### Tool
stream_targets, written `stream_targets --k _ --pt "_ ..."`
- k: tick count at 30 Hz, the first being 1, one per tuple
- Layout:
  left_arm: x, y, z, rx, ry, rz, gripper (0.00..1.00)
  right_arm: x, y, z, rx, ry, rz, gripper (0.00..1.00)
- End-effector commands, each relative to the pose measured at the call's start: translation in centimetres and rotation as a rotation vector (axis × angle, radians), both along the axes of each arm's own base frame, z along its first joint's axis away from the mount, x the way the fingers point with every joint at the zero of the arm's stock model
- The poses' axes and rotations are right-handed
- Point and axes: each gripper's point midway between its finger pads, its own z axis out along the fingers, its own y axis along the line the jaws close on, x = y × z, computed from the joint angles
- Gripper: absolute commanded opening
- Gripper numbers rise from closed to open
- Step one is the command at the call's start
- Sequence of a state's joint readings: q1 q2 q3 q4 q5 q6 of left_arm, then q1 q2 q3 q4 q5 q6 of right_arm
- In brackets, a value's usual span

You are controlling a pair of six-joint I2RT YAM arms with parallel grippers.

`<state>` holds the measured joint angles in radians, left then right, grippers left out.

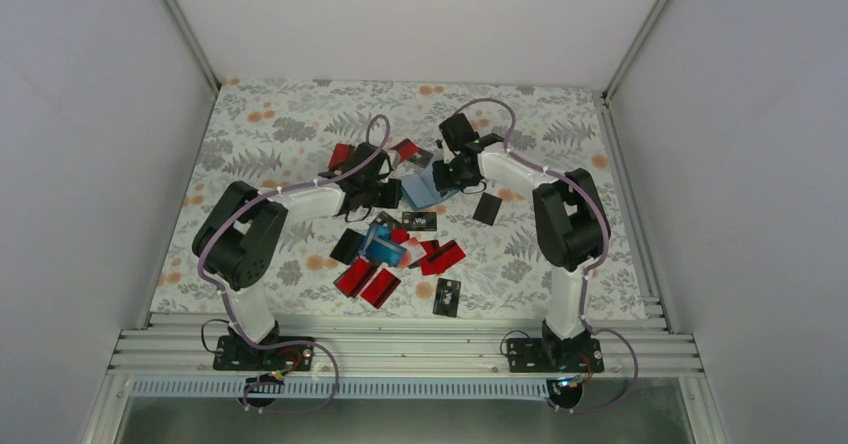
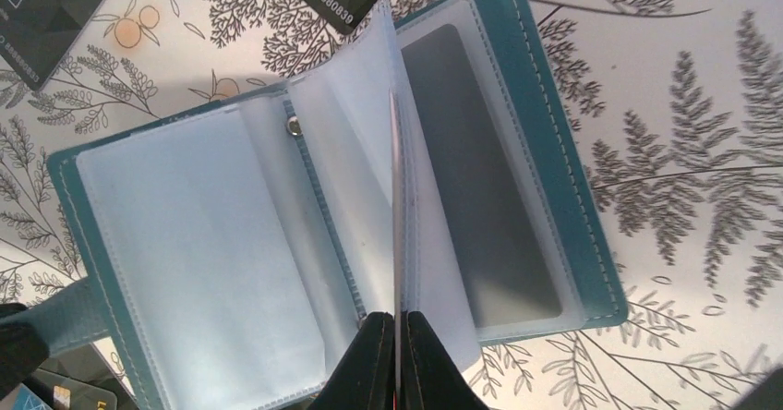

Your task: Put the credit cards into the card holder

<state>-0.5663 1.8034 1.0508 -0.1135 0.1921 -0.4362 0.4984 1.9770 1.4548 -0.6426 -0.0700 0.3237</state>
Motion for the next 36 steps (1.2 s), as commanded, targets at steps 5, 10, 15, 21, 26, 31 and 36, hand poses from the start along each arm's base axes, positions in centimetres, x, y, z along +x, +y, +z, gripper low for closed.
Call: stream_targets --k 5,10,15,21,26,31,36 --pt "-0.6 1.5 -1.6 0.071 -0.047 -0.086 0.02 -0.3 0.2 -2.0 0.051 0.046 0.015 0.04" --pt "-1.2 1.9 -1.9 0.108 -0.082 -0.186 0.02 -1.8 -0.5 -2.2 0.055 0.069 0.01 0.04" --pt "-1.3 3.0 -2.3 0.181 -0.087 -0.195 0.02 -3.6 0.0 -1.3 0.125 0.096 0.028 0.04" --pt "0.8 4.1 -1.5 0.201 -0.077 -0.03 0.11 -3.0 3.8 1.4 0.315 0.104 0.123 0.04" --pt "1.7 4.3 -1.7 0.243 -0.074 -0.009 0.14 -1.5 4.8 1.8 0.347 0.095 0.131 0.04" --pt "1.7 4.4 -2.0 0.254 -0.072 -0.002 0.14 0.1 5.4 1.5 0.391 0.097 0.135 0.04" --pt "1.8 4.6 -1.5 0.263 -0.077 0.006 0.14 2.4 4.0 -0.4 0.317 0.09 0.072 0.04"
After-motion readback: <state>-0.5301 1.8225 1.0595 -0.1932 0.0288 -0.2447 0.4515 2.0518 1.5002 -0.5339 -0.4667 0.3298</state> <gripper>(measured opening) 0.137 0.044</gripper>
